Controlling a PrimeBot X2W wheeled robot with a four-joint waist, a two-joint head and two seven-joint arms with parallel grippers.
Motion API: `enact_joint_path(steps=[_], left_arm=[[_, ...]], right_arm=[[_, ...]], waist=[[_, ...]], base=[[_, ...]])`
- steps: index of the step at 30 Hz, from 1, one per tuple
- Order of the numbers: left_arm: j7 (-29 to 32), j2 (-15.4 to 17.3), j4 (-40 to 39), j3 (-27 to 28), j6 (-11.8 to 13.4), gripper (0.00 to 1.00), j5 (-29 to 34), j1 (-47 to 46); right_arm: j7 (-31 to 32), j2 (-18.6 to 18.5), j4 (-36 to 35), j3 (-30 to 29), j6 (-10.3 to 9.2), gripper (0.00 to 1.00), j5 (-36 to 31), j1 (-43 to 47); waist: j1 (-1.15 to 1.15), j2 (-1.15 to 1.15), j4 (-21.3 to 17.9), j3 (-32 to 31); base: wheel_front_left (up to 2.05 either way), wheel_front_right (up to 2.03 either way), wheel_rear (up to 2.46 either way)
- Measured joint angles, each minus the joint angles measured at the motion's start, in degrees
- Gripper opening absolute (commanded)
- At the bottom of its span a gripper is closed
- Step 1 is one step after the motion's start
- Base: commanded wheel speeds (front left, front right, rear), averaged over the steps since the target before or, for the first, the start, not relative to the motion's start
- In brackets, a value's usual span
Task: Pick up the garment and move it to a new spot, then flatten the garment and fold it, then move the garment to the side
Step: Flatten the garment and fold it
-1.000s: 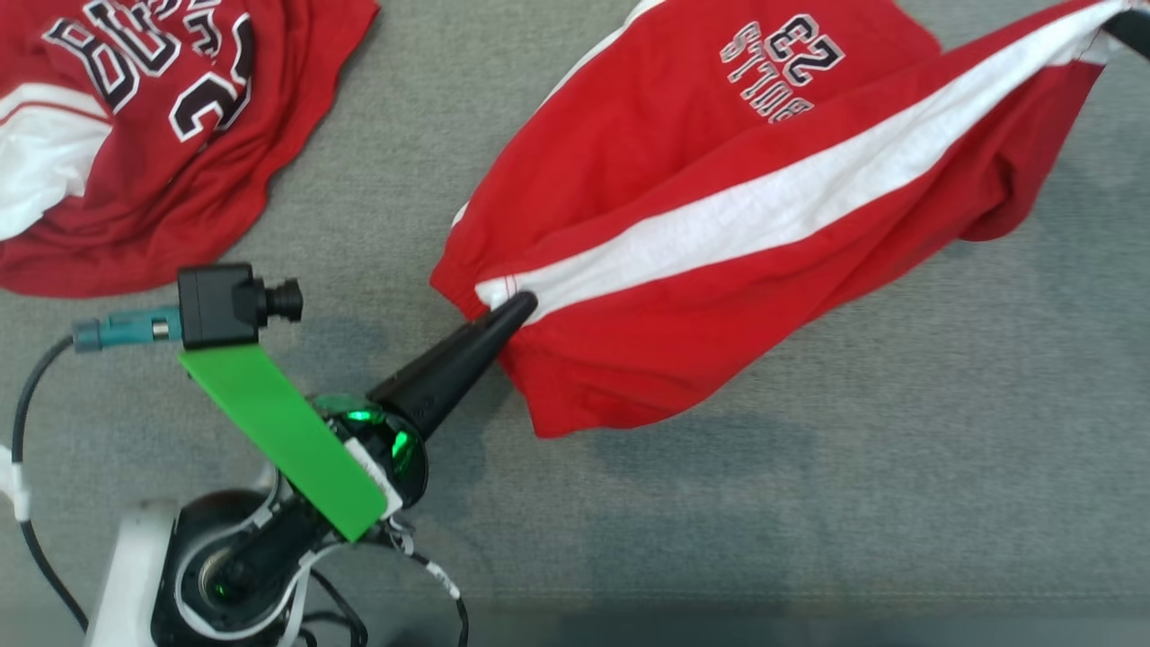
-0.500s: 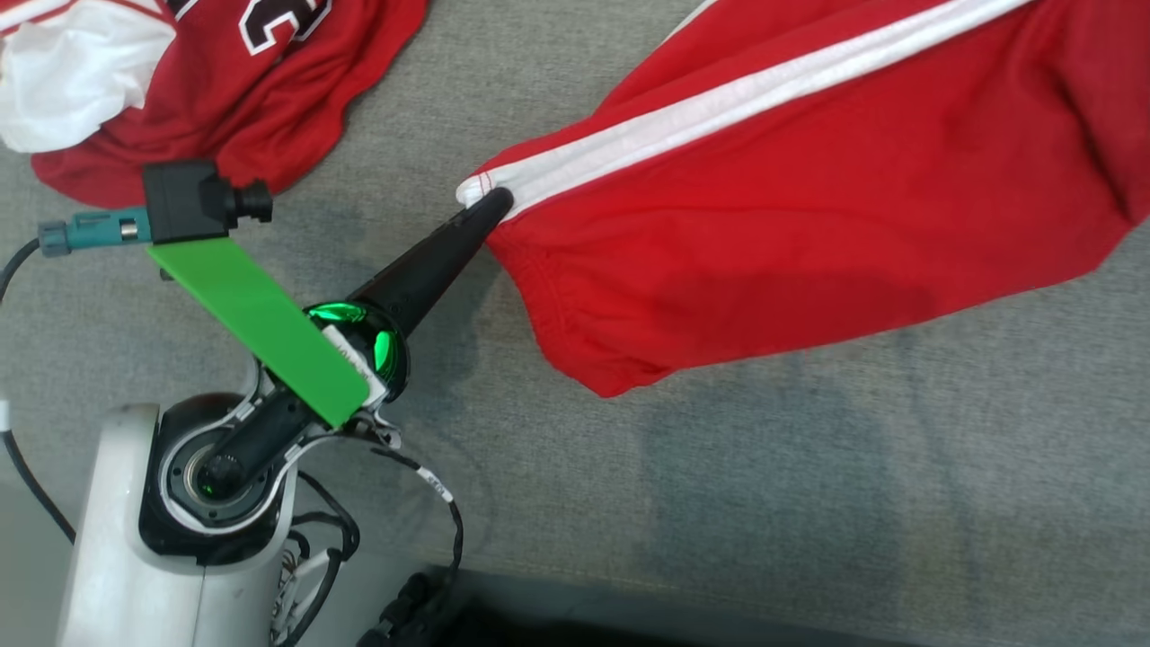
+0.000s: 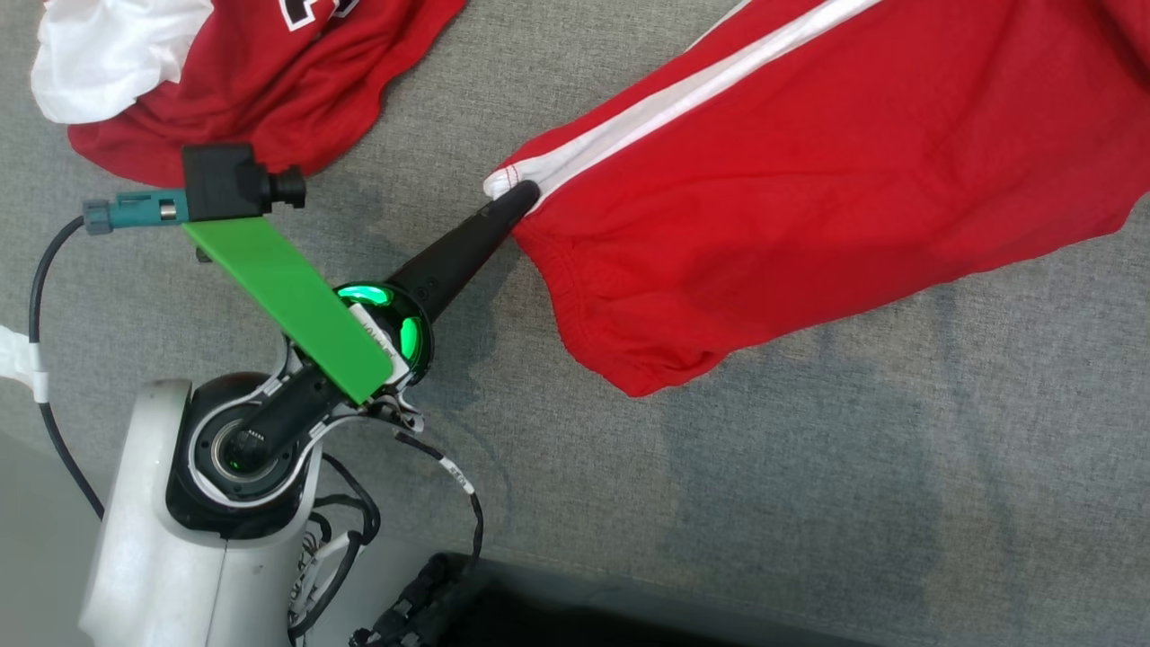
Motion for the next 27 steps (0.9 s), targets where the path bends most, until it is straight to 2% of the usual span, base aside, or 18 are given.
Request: enact_joint_path(steps=[5,8,11,14,15,16,17,18,19,20,21,27], left_arm=[[-0.09,-0.03,0.52,-0.49,0.01,0.00,-0.49,-0.58],[-0.59,-0.09,0.82,-0.74,0.01,0.00,-0.48,-1.22],[-1.14,-0.13,1.09,-0.73,0.01,0.00,-0.48,-2.12],[-1.60,-0.15,1.38,-0.85,0.01,0.01,-0.47,-2.63],[-1.60,-0.16,1.54,-1.01,0.01,0.07,-0.46,-2.70],[-1.62,-0.18,1.71,-1.18,0.01,0.20,-0.44,-2.76],[-1.79,-0.18,1.87,-1.34,0.01,0.32,-0.34,-2.80],[-2.02,-0.19,2.02,-1.48,0.01,0.45,-0.23,-2.80],[-2.29,-0.19,2.15,-1.62,0.01,0.74,-0.03,-2.82],[-2.37,-0.20,2.40,-1.71,0.01,0.93,0.23,-2.82],[-2.45,-0.19,2.67,-1.87,0.02,1.00,0.38,-2.82],[-3.54,-0.21,4.83,-2.29,0.03,1.00,1.49,-2.81]], right_arm=[[1.35,0.70,1.98,1.62,0.00,0.00,-1.79,-1.42],[1.77,1.10,3.56,2.11,0.00,0.04,-3.30,-2.30],[2.01,2.09,4.94,2.21,0.00,0.02,-4.01,-3.38],[2.02,2.66,6.17,2.46,0.00,0.05,-4.89,-4.09],[2.02,2.80,6.58,2.46,0.00,0.17,-5.08,-4.38],[2.01,2.94,6.69,2.53,0.00,0.41,-5.47,-4.59],[1.83,3.22,6.71,2.59,0.00,0.49,-6.15,-4.86],[1.47,3.64,6.90,2.56,0.00,1.00,-6.84,-5.24],[1.34,4.19,7.44,2.37,0.00,1.00,-6.94,-5.62],[1.29,4.58,7.82,2.38,0.00,1.00,-6.99,-5.81],[0.77,4.78,8.02,2.56,0.00,1.00,-7.51,-5.83],[-1.67,7.31,10.63,3.26,0.00,1.00,-8.82,-5.83]], waist=[[0.00,0.00,0.30,-0.08],[0.00,0.00,0.51,-0.14],[0.00,0.00,0.72,-0.20],[0.00,0.00,0.88,-0.30],[0.00,0.00,0.92,-0.33],[0.00,0.00,0.95,-0.36],[-0.01,0.00,0.98,-0.39],[0.00,0.00,1.00,-0.41],[0.00,0.00,1.01,-0.45],[0.00,0.00,1.00,-0.50],[0.00,0.00,0.99,-0.56],[0.00,0.00,0.39,-1.81]], base=[[0.00,0.00,0.00],[0.00,0.00,0.00],[0.00,0.00,0.00],[0.00,0.00,0.00],[0.00,0.00,0.00],[0.00,0.00,0.00],[0.00,0.00,0.00],[0.00,0.00,0.00],[0.00,0.00,0.00],[0.00,0.00,0.00],[0.00,0.00,0.00],[0.00,0.00,0.00]])
